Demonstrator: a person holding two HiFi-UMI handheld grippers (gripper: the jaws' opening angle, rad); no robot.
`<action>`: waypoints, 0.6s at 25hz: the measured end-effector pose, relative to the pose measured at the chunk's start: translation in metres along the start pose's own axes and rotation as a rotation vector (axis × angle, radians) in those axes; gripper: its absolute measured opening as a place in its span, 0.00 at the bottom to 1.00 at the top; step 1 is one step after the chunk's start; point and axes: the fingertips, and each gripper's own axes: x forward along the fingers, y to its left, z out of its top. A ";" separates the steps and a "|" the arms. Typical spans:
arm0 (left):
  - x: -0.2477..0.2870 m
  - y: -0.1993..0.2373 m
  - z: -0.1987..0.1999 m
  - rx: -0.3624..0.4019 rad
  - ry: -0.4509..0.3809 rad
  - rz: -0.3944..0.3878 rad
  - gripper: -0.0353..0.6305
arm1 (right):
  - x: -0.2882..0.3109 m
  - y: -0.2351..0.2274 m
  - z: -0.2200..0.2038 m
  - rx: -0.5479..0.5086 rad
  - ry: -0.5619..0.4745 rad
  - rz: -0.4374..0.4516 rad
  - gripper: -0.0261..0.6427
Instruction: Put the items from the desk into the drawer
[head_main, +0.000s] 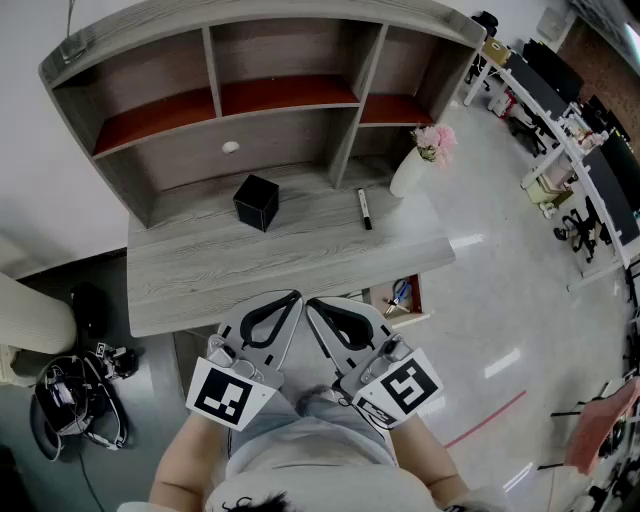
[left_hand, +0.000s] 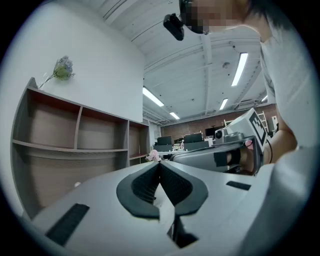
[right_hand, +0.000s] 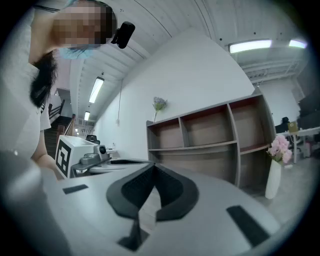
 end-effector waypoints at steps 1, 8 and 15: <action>0.000 0.000 0.000 0.000 0.001 0.002 0.06 | 0.000 0.000 0.000 0.001 0.000 0.000 0.05; -0.002 0.010 0.000 -0.002 0.004 0.005 0.06 | 0.009 0.001 0.000 0.006 0.003 0.005 0.05; -0.004 0.032 -0.002 -0.006 0.013 0.007 0.06 | 0.032 -0.004 0.000 0.039 -0.011 -0.019 0.05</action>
